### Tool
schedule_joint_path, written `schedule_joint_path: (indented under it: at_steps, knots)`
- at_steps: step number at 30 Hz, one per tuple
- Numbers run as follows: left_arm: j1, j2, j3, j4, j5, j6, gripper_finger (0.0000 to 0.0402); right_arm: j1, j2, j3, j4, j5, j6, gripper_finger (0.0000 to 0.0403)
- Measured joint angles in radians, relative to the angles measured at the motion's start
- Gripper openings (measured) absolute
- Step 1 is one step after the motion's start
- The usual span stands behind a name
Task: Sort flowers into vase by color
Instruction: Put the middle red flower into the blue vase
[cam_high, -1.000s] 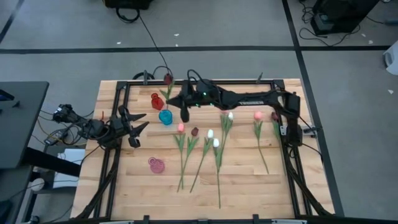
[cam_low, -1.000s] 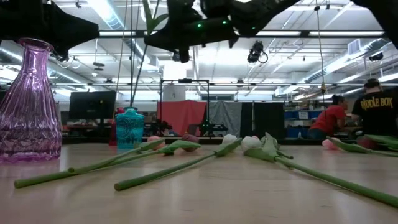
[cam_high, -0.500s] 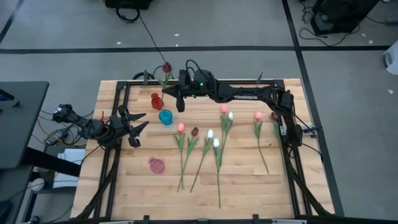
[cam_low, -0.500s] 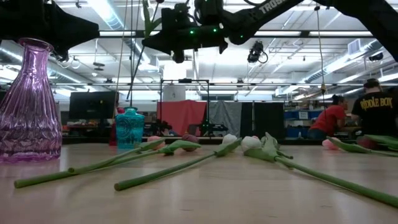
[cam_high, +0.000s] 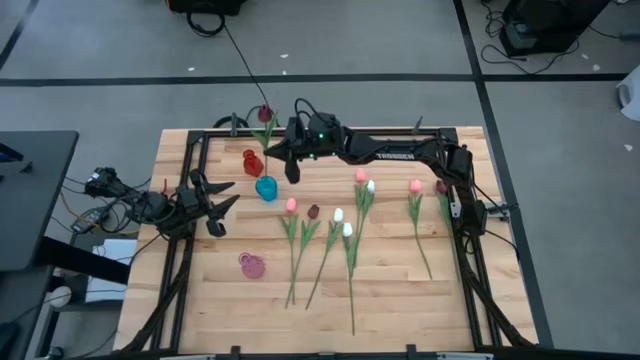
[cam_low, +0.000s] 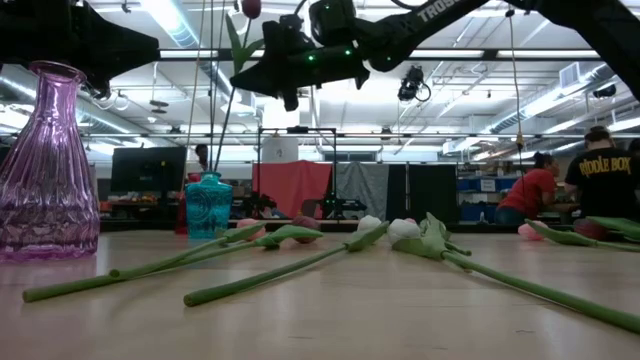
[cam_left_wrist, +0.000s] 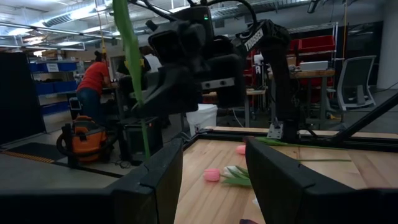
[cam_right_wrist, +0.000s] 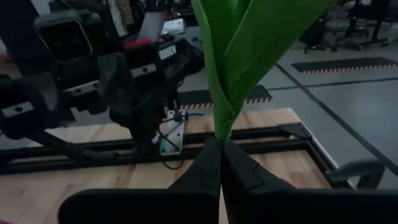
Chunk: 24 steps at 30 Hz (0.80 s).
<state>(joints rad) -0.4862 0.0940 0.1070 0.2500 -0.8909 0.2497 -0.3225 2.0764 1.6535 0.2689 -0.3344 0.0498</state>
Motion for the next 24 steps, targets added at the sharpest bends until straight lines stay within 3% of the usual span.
schedule_joint_path:
  at_steps: [10, 19, 24]
  knots:
    - [0.0, 0.0, 0.0, 0.0, -0.001, 0.0, 0.0182, 0.032, 0.0, 0.0, -0.047, 0.008, -0.078, 0.0028]
    - [0.0, 0.0, 0.0, 0.0, 0.0, 0.0, 0.0182, 0.05, -0.01, -0.001, -0.221, 0.004, -0.072, 0.0153]
    - [0.0, 0.0, 0.0, 0.032, 0.0, 0.0, 0.0182, 0.049, -0.011, 0.0, -0.258, 0.014, -0.069, 0.0198]
